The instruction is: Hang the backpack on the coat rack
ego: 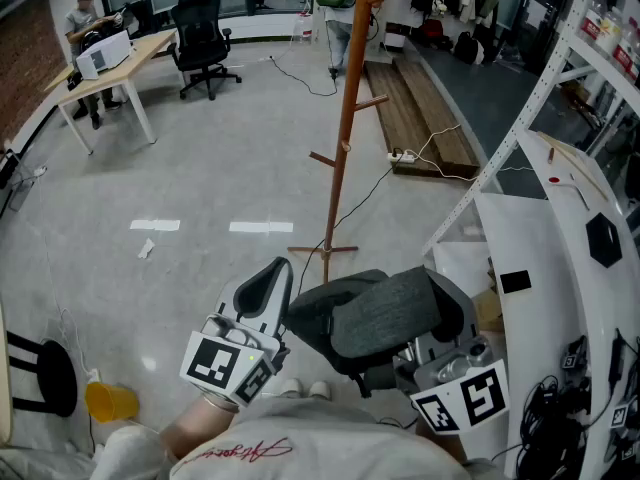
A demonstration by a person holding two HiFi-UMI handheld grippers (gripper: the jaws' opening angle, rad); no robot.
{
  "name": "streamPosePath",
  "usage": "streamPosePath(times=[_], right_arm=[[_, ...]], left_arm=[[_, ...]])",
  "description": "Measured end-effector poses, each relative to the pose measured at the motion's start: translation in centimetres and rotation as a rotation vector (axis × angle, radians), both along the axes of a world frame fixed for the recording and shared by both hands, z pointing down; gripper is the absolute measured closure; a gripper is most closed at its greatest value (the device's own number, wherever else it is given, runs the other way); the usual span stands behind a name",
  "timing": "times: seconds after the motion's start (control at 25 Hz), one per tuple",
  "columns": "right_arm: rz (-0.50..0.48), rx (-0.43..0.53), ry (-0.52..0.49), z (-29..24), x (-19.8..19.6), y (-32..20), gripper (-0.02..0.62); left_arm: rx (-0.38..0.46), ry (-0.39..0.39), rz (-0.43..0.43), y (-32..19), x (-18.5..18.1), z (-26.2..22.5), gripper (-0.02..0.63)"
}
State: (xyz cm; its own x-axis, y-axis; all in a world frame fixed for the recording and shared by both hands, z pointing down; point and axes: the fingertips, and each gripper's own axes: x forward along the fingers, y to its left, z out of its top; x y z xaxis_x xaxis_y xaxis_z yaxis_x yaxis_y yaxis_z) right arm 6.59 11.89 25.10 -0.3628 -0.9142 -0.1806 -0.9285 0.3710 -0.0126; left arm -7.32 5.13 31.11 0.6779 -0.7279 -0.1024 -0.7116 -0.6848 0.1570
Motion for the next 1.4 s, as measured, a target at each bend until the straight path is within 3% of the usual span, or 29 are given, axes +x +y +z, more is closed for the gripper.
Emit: streamPosePath(times=[0.2, 0.76, 1.2, 1.4], right_arm=[[-0.003, 0.003, 0.001, -0.1, 0.0, 0.0, 0.56], [-0.013, -0.023, 0.01, 0.4, 0.4, -0.4, 0.56], [-0.075, -0.009, 0.02, 0.0, 1.4, -1.3, 0.56], [-0.098, -0.01, 0.03, 0.2, 1.4, -2.0, 0.56]], left_arm=[[-0.045, -0.01, -0.017, 0.1, -0.2, 0.1, 0.584], [0.002, 0.002, -0.023, 0.1, 0.0, -0.3, 0.584], [-0.013, -0.006, -0.14, -0.7, -1.1, -0.5, 0.584], [-0.017, -0.012, -0.139, -1.0, -0.6, 0.1, 0.584]])
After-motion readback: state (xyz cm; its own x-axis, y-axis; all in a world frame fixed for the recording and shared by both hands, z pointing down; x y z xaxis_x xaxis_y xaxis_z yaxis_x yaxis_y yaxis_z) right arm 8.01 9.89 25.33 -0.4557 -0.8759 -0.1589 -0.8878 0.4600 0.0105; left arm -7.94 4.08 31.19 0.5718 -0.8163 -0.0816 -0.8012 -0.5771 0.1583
